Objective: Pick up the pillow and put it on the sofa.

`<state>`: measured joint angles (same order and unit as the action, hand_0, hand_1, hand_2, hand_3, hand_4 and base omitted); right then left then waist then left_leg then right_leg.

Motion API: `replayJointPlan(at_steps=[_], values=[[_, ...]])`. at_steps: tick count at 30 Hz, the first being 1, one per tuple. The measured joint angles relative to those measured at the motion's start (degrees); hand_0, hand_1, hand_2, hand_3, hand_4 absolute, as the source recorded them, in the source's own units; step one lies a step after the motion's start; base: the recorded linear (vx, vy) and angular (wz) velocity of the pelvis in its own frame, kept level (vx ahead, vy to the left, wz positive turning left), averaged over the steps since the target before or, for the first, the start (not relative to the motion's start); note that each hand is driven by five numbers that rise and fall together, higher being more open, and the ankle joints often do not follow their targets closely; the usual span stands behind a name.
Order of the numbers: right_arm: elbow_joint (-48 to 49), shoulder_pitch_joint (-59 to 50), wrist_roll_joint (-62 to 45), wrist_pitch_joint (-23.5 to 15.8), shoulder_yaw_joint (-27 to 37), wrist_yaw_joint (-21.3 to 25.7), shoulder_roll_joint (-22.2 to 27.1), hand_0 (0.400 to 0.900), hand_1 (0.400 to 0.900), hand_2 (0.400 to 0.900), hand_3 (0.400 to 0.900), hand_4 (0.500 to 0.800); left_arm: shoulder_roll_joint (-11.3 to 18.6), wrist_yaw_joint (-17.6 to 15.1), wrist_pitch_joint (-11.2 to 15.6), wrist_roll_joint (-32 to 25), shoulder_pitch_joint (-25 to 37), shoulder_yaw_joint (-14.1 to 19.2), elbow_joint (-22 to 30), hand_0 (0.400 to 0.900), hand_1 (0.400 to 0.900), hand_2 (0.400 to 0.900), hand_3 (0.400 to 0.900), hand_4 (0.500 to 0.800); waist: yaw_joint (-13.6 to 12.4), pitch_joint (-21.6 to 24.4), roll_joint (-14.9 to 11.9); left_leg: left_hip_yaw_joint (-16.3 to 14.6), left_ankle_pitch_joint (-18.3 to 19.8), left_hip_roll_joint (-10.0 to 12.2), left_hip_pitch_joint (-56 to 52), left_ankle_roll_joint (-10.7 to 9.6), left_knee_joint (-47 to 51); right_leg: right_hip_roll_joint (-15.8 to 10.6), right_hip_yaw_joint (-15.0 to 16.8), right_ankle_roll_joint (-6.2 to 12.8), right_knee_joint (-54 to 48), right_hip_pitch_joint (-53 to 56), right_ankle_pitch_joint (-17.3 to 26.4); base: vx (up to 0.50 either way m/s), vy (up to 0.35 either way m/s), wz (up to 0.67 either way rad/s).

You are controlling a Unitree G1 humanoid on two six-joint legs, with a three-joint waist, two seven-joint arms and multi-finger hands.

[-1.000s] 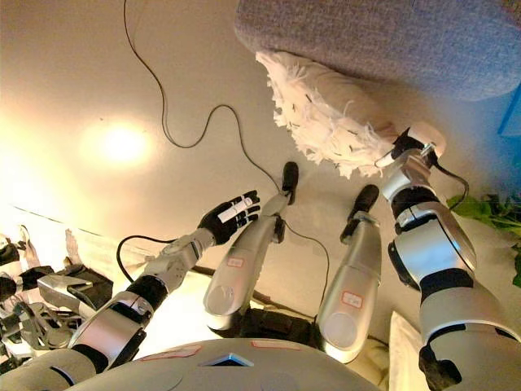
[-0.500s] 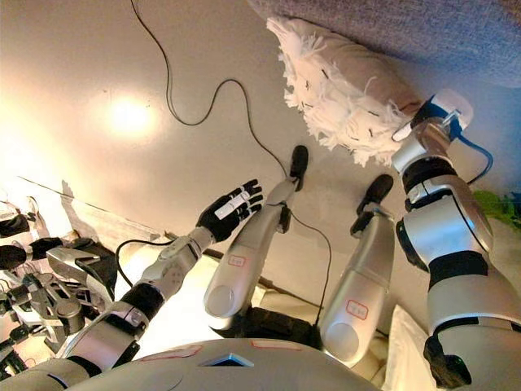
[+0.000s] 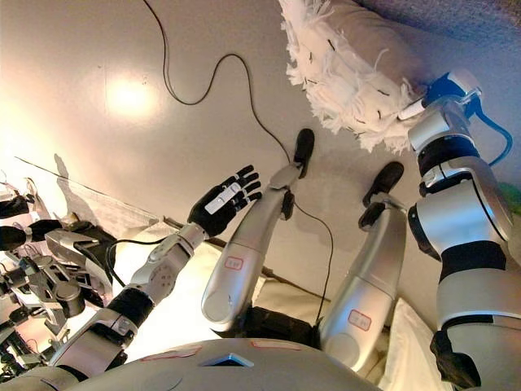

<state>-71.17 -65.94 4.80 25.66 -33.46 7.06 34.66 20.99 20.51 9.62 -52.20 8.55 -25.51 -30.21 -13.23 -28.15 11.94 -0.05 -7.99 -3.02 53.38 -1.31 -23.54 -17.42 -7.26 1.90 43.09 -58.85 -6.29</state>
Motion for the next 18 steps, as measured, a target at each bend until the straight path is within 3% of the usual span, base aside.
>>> replayJointPlan(at_steps=[7, 18], values=[[0.04, -0.01, 0.07, -3.44, 0.06, 2.65, 0.55, 0.400, 0.400, 0.400, 0.400, 0.500, 0.57, 0.05, 0.59, -0.42, -0.70, -0.03, 1.40, 0.900, 0.900, 0.900, 0.900, 0.800, -0.04, 0.00, 0.00, 0.21, 0.64, 0.04, 1.23, 0.04, -1.82, 0.71, 0.92, 0.01, 0.25, -0.90, 0.01, 0.00, -0.012, -0.07], [0.03, 1.56, -1.28, -3.89, 0.12, 1.72, -0.68, 0.400, 0.400, 0.400, 0.400, 0.500, 0.57, 0.15, 0.35, -0.43, -1.53, -0.17, 0.74, 0.900, 0.900, 0.900, 0.900, 0.800, -0.19, 0.00, 0.00, 0.15, 1.23, 0.86, -2.88, -0.39, -0.75, 1.65, 0.40, -0.40, -1.59, 3.44, 0.40, -0.02, -0.042, -0.06]])
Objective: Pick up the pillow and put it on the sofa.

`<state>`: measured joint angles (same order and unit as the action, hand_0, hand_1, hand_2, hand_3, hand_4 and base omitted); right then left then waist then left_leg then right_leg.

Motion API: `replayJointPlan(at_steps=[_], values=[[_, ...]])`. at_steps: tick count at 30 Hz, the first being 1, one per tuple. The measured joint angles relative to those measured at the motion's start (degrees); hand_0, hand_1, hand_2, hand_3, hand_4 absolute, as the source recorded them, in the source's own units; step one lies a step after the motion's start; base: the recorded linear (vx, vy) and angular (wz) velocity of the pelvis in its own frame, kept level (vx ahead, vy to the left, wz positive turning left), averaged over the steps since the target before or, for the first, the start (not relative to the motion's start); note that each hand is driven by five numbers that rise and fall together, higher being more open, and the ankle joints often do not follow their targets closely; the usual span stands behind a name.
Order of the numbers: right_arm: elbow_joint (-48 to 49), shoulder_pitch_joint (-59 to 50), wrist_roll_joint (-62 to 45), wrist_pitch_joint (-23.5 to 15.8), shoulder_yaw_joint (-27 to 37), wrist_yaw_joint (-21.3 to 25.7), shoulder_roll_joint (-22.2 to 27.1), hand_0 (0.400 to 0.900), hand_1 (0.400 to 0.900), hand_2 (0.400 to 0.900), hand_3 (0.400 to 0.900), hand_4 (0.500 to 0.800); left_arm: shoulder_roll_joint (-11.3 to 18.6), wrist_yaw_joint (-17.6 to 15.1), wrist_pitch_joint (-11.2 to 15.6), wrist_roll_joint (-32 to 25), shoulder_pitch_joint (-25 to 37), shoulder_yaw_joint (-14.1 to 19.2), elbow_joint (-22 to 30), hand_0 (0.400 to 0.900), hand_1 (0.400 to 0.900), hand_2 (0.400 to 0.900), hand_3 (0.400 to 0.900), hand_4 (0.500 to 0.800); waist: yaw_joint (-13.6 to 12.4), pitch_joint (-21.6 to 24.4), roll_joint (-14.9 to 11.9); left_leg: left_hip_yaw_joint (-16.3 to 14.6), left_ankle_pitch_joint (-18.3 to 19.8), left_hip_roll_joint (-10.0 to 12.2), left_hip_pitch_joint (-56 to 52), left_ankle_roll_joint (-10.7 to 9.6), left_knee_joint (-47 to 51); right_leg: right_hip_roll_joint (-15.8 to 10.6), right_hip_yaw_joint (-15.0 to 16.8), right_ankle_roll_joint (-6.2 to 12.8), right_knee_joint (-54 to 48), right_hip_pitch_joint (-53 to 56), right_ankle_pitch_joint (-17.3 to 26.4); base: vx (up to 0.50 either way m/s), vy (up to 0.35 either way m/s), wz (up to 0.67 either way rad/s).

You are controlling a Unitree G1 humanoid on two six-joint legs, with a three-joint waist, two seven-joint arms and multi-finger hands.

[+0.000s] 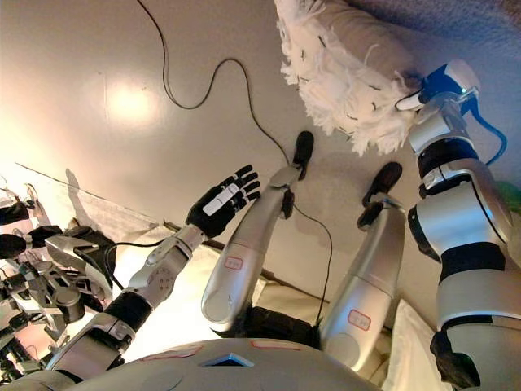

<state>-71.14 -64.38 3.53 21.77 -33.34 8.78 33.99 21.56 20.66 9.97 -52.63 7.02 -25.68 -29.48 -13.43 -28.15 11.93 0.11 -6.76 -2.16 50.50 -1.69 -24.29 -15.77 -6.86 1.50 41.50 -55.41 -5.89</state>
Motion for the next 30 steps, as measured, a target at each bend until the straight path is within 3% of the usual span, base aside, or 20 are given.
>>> replayJointPlan(at_steps=[8, 12, 15, 16, 18, 26, 30], values=[[1.60, 6.98, 1.67, -6.49, -0.06, -2.72, -1.46, 0.400, 0.400, 0.400, 0.400, 0.500, -0.35, -0.17, -4.60, -0.02, -0.60, 1.41, -8.80, 0.900, 0.900, 0.900, 0.900, 0.800, 0.98, 0.00, -0.02, -0.26, -1.53, 1.96, -15.17, -0.32, 9.78, 1.59, -3.22, 0.46, -10.21, 15.34, 2.32, -0.01, -0.055, -0.10], [6.13, 11.36, 1.61, -9.32, 0.09, -5.96, -0.67, 0.400, 0.400, 0.400, 0.400, 0.500, -1.71, -0.94, -7.96, 0.92, -0.57, 4.82, -15.40, 0.900, 0.900, 0.900, 0.900, 0.800, 2.60, -0.24, -0.38, -0.12, -1.94, 2.73, -25.00, -0.26, 15.01, 3.10, -4.97, 0.98, -15.98, 25.76, 2.92, 0.10, -0.099, -0.08], [6.78, 12.06, 1.59, -10.14, 0.39, -6.76, -0.61, 0.400, 0.400, 0.400, 0.400, 0.500, -1.81, -1.30, -8.57, 1.59, -0.59, 5.52, -16.34, 0.900, 0.900, 0.900, 0.900, 0.800, 2.68, -0.23, -0.49, -0.28, -1.95, 2.99, -27.24, -0.27, 16.22, 3.24, -5.07, 1.26, -17.43, 28.04, 3.07, 0.06, -0.056, -0.04], [9.76, 13.39, 1.55, -11.74, 1.18, -8.56, -0.59, 0.400, 0.400, 0.400, 0.400, 0.500, -2.05, -1.50, -9.47, 3.63, -0.35, 8.06, -19.71, 0.900, 0.900, 0.900, 0.900, 0.800, 4.02, -0.14, -1.69, -0.40, -2.08, 3.74, -31.35, -0.39, 18.76, 4.20, -5.65, 1.65, -20.64, 32.49, 3.52, 0.13, -0.097, -0.06], [11.90, 14.15, 1.59, -12.03, 1.82, -10.01, -0.13, 0.400, 0.400, 0.400, 0.400, 0.500, -2.45, -1.76, -10.54, 5.71, 0.11, 10.09, -21.85, 0.900, 0.900, 0.900, 0.900, 0.800, 5.01, 0.04, -3.07, -0.55, -2.16, 4.40, -32.83, -0.58, 19.86, 5.12, -5.99, 1.46, -22.56, 34.46, 4.06, 0.18, -0.130, -0.06], [25.87, 23.77, 1.64, -11.94, 2.11, -17.34, 3.69, 0.400, 0.400, 0.400, 0.400, 0.500, -3.49, -4.38, -13.71, 12.60, 0.08, 14.06, -29.84, 0.900, 0.900, 0.900, 0.900, 0.800, 7.19, 3.35, -9.87, -1.77, -2.35, 6.62, -43.70, -1.37, 26.95, 8.63, -6.85, 1.51, -35.82, 47.84, 7.92, 0.14, -0.054, -0.01], [32.19, 25.20, 1.63, -11.68, 2.20, -21.95, 5.84, 0.400, 0.400, 0.400, 0.400, 0.500, -3.74, -4.82, -14.49, 16.18, -0.23, 16.52, -32.74, 0.900, 0.900, 0.900, 0.900, 0.800, 8.57, 5.70, -11.15, -1.79, -2.28, 6.73, -46.81, -1.48, 28.83, 9.35, -7.29, 1.75, -40.72, 52.46, 9.41, 0.11, -0.014, 0.03]])
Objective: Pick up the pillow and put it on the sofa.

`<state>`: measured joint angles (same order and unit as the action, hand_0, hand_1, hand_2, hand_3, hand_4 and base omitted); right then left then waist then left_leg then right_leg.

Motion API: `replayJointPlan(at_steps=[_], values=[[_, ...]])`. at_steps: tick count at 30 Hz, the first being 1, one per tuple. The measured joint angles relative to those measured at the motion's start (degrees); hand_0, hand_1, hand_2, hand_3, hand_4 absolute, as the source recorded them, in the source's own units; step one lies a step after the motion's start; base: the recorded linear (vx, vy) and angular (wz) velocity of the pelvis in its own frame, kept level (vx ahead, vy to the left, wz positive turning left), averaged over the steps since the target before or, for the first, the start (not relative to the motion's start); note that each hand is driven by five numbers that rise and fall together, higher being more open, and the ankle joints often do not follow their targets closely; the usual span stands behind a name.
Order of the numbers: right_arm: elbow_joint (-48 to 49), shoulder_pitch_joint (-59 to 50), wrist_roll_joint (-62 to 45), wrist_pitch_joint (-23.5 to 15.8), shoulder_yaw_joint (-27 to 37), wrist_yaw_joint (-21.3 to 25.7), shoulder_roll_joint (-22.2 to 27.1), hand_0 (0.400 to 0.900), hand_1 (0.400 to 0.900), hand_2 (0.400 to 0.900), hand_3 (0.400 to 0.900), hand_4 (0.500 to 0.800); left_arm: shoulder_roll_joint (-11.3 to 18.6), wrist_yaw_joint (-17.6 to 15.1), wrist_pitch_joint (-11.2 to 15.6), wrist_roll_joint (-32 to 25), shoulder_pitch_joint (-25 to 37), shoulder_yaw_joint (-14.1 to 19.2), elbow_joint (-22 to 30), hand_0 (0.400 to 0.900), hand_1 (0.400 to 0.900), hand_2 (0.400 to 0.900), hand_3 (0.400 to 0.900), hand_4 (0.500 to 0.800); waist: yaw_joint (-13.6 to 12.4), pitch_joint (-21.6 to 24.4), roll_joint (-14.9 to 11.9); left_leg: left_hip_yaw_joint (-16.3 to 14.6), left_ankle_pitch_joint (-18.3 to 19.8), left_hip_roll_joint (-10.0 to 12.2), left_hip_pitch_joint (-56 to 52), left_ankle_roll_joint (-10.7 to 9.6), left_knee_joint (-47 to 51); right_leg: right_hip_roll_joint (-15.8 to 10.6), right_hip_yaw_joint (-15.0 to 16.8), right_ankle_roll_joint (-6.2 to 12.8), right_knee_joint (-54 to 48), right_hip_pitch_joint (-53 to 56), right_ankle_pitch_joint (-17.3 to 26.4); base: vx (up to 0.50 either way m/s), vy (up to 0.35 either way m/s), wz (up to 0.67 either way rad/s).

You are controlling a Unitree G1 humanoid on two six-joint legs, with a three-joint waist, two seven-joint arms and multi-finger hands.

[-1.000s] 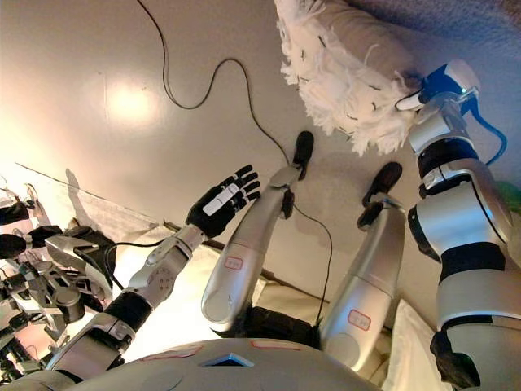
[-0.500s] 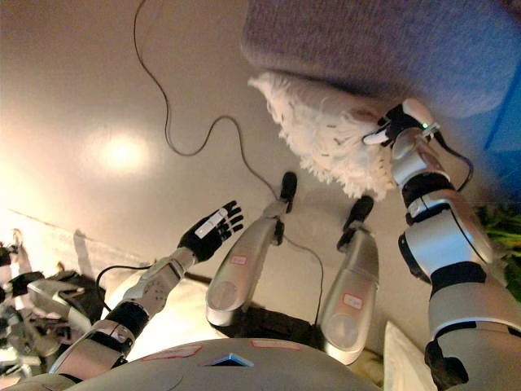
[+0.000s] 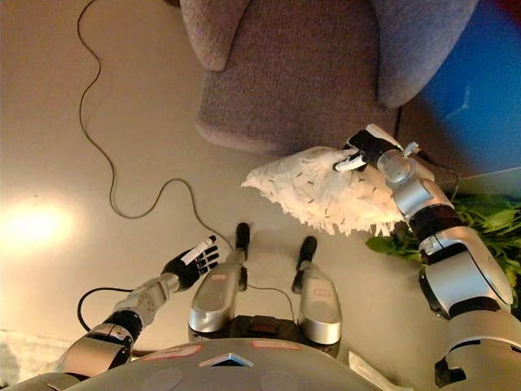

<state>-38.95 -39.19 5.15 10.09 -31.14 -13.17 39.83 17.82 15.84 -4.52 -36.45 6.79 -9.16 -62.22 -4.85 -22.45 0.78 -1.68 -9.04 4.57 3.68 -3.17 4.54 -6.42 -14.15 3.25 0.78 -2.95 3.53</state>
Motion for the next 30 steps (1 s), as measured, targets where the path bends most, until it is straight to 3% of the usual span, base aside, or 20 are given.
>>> replayJointPlan(at_steps=[7, 15, 21, 30], values=[[10.87, 1.61, -0.80, 0.69, 0.43, -9.02, 2.66, 0.400, 0.400, 0.400, 0.400, 0.500, -1.38, -0.11, -1.84, 5.11, -3.67, 4.65, -1.58, 0.900, 0.900, 0.900, 0.900, 0.800, 0.04, 4.28, -0.14, 0.05, 1.18, 0.35, -3.21, -0.86, 0.09, 1.01, -0.36, -0.16, -5.74, 6.05, 1.84, 0.11, 0.008, 0.06], [14.72, 0.06, -11.29, 2.78, 2.36, -16.28, 5.65, 0.400, 0.400, 0.400, 0.400, 0.500, -1.79, -0.32, -2.43, 8.48, -5.90, 5.97, -3.89, 0.900, 0.900, 0.900, 0.900, 0.800, -0.14, 8.18, -2.01, 0.27, 1.44, 0.26, -4.55, -1.02, 0.13, 0.98, -0.66, 0.04, -5.75, 7.74, 1.57, 0.12, 0.004, 0.10], [3.22, -10.58, -18.29, 3.37, 1.84, -16.49, 6.74, 0.400, 0.400, 0.400, 0.400, 0.500, -1.94, -0.32, -3.10, 9.37, -6.62, 5.88, -5.56, 0.900, 0.900, 0.900, 0.900, 0.800, -1.07, 10.14, -2.22, 0.95, 1.60, 0.04, -5.34, -0.83, 0.64, 0.79, -1.48, 0.20, -5.78, 9.07, 1.45, 0.13, 0.015, 0.18], [-14.98, -20.22, -20.19, 4.63, 1.53, -14.75, 7.37, 0.400, 0.400, 0.400, 0.400, 0.500, -2.02, 0.13, -4.01, 9.87, -9.07, 4.70, -7.66, 0.900, 0.900, 0.900, 0.900, 0.800, -5.35, 12.55, -2.09, 3.76, 1.16, -0.37, -5.34, -0.61, 0.10, 0.66, -4.50, 0.36, -5.80, 10.63, 0.59, 0.07, -0.006, 0.17]])
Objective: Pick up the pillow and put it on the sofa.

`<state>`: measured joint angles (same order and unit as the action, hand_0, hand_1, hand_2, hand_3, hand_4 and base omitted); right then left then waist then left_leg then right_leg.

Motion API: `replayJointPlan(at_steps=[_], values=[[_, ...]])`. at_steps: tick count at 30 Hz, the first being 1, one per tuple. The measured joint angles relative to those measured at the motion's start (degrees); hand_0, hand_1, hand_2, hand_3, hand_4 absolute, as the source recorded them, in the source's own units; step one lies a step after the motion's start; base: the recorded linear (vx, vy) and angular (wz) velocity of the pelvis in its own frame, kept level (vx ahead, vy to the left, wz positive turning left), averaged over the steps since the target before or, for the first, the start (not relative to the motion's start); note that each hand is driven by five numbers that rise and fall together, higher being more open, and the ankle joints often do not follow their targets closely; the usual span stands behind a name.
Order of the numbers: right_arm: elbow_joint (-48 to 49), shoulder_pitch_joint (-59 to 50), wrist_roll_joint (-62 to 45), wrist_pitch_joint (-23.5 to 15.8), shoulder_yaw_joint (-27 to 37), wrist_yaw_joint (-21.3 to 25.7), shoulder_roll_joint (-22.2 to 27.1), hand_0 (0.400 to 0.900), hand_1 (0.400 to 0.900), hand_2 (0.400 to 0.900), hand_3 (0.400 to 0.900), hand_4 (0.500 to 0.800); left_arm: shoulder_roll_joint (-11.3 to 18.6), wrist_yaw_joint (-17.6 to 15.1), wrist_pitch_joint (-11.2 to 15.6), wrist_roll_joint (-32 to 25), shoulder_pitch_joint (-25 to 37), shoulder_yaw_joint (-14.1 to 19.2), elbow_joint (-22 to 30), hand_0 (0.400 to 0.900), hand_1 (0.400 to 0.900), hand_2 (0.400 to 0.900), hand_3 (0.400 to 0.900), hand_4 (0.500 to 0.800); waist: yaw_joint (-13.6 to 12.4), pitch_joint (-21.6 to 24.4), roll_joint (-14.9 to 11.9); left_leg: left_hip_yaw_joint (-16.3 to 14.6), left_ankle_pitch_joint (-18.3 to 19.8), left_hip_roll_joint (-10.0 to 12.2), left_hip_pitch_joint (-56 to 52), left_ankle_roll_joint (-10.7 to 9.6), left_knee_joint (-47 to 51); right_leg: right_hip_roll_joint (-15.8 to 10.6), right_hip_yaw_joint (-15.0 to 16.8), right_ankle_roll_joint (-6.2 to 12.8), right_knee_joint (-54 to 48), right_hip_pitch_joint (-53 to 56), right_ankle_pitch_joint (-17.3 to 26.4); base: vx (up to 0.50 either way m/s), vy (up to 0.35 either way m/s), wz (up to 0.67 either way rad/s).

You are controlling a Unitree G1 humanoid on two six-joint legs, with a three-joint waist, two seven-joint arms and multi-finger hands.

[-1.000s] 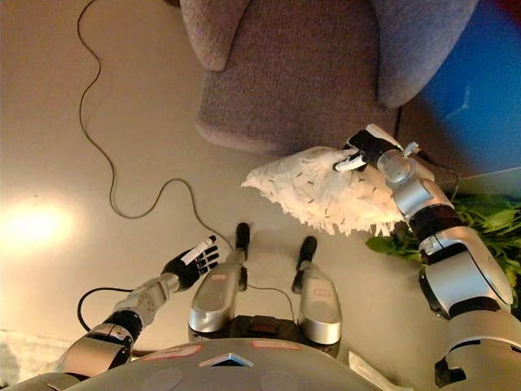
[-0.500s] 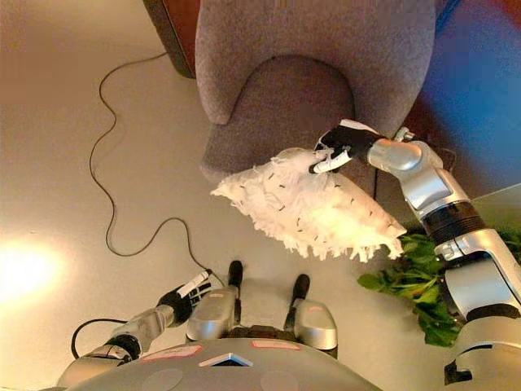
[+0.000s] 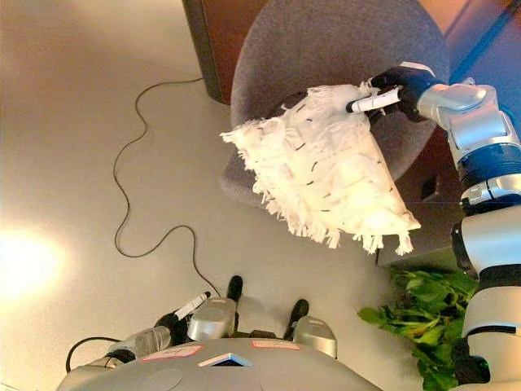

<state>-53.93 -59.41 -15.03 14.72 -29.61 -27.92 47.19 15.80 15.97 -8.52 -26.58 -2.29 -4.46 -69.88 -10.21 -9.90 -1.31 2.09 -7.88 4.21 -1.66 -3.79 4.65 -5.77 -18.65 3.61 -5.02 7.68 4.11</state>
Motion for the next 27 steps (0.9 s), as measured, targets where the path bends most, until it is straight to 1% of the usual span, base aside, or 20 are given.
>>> replayJointPlan(at_steps=[3, 6, 7, 8, 9, 11, 12, 14, 21, 27], values=[[-4.85, -1.26, 0.48, 0.62, -1.96, 0.04, -0.16, 0.400, 0.400, 0.400, 0.400, 0.500, 0.06, 0.02, 0.59, 0.02, 0.06, -1.12, 0.14, 0.900, 0.900, 0.900, 0.900, 0.800, -1.42, 0.16, 0.25, 0.93, -0.23, -0.13, 0.53, -0.07, -0.01, -0.02, -0.82, -0.01, 0.00, -0.07, -0.06, 0.00, -0.036, 0.12], [-9.29, -3.17, 3.41, 1.01, -4.40, 0.20, -0.47, 0.400, 0.400, 0.400, 0.400, 0.500, 0.09, 0.08, 1.26, 0.02, 0.12, -1.37, 0.16, 0.900, 0.900, 0.900, 0.900, 0.800, -2.64, 0.31, 0.49, 1.31, -0.43, -0.16, 1.45, -0.19, -0.01, 0.00, -1.19, 0.00, 0.03, -0.81, -0.06, -0.09, -0.047, 0.14], [-10.57, -3.86, 3.98, 1.39, -4.47, 0.64, -0.51, 0.400, 0.400, 0.400, 0.400, 0.500, 0.13, 0.11, 1.30, 0.01, 0.09, -1.85, 0.22, 0.900, 0.900, 0.900, 0.900, 0.800, -3.05, 0.36, 0.54, 1.68, -0.85, -0.24, 2.12, -0.02, -0.02, 0.21, -1.50, -0.03, 0.07, -1.31, -0.03, -0.12, -0.039, 0.15], [-11.96, -4.83, 4.03, 1.80, -4.48, 1.73, -0.50, 0.400, 0.400, 0.400, 0.400, 0.500, 0.30, 0.13, 1.37, -0.03, 0.26, -2.78, 0.24, 0.900, 0.900, 0.900, 0.900, 0.800, -2.89, 0.46, 0.65, 2.38, -1.21, -0.24, 3.09, -0.05, -0.03, 0.08, -2.24, -0.04, 0.07, -1.95, -0.02, -0.10, -0.019, 0.10], [-12.95, -5.66, 4.21, 2.48, -4.48, 3.57, -0.50, 0.900, 0.900, 0.900, 0.900, 0.800, 0.48, 0.16, 1.67, -0.03, 0.44, -2.97, 0.32, 0.900, 0.900, 0.900, 0.900, 0.800, -2.94, 0.52, 0.78, 2.73, -1.46, -0.23, 3.89, -0.07, -0.03, 0.08, -2.55, -0.06, 0.06, -2.62, -0.01, -0.10, -0.006, 0.08], [-14.38, -6.81, 5.50, 3.62, -4.49, 7.44, -0.53, 0.900, 0.900, 0.900, 0.900, 0.800, 0.56, 0.29, 2.01, -0.08, 0.46, -3.49, 0.38, 0.900, 0.900, 0.900, 0.900, 0.800, -3.53, 0.51, 1.12, 3.21, -1.71, -0.24, 4.68, -0.12, -0.04, 0.10, -2.97, -0.07, 0.06, -3.19, 0.01, -0.09, 0.001, 0.06], [-15.23, -7.81, 5.75, 4.95, -4.62, 8.46, -0.54, 0.900, 0.900, 0.900, 0.900, 0.800, 0.57, 0.32, 2.03, -0.14, 0.39, -3.95, 0.46, 0.900, 0.900, 0.900, 0.900, 0.800, -4.15, 0.47, 1.27, 3.27, -1.73, -0.25, 4.93, -0.13, -0.04, 0.10, -3.02, -0.07, 0.05, -3.41, 0.01, -0.06, 0.001, 0.06], [-16.60, -10.14, 5.72, 7.19, -5.73, 9.45, -0.53, 0.900, 0.900, 0.900, 0.900, 0.800, 0.58, 0.34, 2.24, -0.25, 0.30, -4.41, 0.58, 0.900, 0.900, 0.900, 0.900, 0.800, -4.36, 0.37, 1.43, 3.54, -1.77, -0.25, 5.40, -0.19, -0.04, 0.12, -3.26, -0.07, 0.04, -3.76, 0.00, -0.02, 0.005, 0.05], [-17.57, -17.62, 6.31, 7.56, -6.01, 10.15, -0.01, 0.900, 0.900, 0.900, 0.900, 0.800, 0.61, 0.35, 2.35, -0.25, 0.33, -4.56, 1.07, 0.900, 0.900, 0.900, 0.900, 0.800, -4.36, 0.35, 1.46, 3.82, -1.76, -0.36, 5.46, -0.24, -0.04, 0.06, -3.56, -0.06, 0.01, -3.64, -0.04, 0.04, 0.009, -0.02], [-17.59, -18.71, 7.86, 7.66, -6.09, 10.03, 1.59, 0.900, 0.900, 0.900, 0.900, 0.800, 0.93, 0.36, 1.73, -0.24, 0.35, -4.57, 1.11, 0.900, 0.900, 0.900, 0.900, 0.800, -4.29, 0.21, 1.19, 3.77, -1.46, -0.33, 4.45, -0.59, -0.01, 0.06, -3.51, -0.01, 0.01, -2.63, -0.09, 0.02, 0.005, -0.01]])
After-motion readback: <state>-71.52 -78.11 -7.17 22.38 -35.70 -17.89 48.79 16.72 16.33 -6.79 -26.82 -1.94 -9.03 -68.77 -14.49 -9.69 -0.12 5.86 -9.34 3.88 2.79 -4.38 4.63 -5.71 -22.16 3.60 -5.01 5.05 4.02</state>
